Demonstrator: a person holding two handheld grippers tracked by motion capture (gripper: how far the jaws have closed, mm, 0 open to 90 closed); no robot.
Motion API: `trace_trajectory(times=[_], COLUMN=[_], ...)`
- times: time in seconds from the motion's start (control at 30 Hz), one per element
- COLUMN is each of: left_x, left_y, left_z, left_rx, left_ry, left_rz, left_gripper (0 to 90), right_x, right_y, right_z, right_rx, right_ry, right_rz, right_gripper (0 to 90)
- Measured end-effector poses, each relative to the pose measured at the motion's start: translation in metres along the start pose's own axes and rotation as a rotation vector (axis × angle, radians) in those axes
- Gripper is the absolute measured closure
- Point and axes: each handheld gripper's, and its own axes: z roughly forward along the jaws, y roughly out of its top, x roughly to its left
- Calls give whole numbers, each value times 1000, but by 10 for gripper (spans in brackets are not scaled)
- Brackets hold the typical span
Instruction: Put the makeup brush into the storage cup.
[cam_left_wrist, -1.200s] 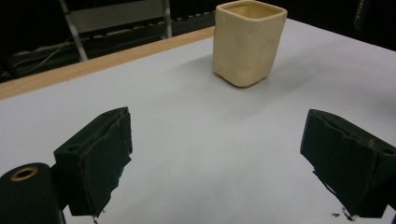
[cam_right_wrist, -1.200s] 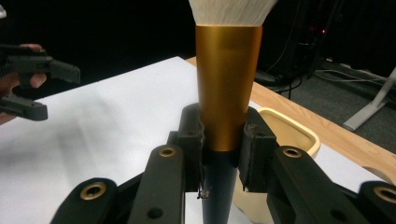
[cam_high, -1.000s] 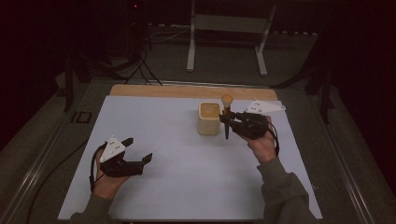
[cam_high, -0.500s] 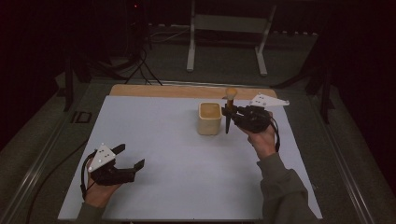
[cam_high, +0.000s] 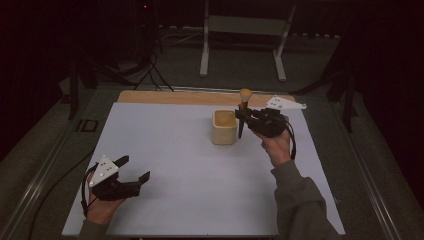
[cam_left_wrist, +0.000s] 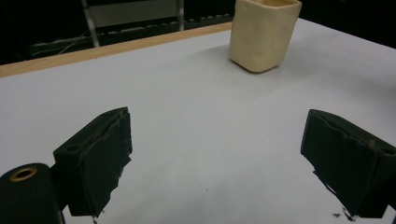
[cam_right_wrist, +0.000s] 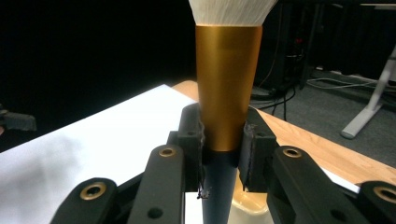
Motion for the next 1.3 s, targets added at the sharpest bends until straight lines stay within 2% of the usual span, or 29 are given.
trace_trajectory(times=[0.57,1.3], left_x=[2,2], left_y=[-3,-3], left_z=[-5,-5], left_rx=[0,-2], left_ry=[11,13], left_rz=[-4,-4], left_gripper=[102,104], right_x=[-6,-12], right_y=[7,11], right_z=[15,36], right_rx=[-25,-44], right_ry=[-31,-102], right_rz=[25,44], right_gripper=[732,732])
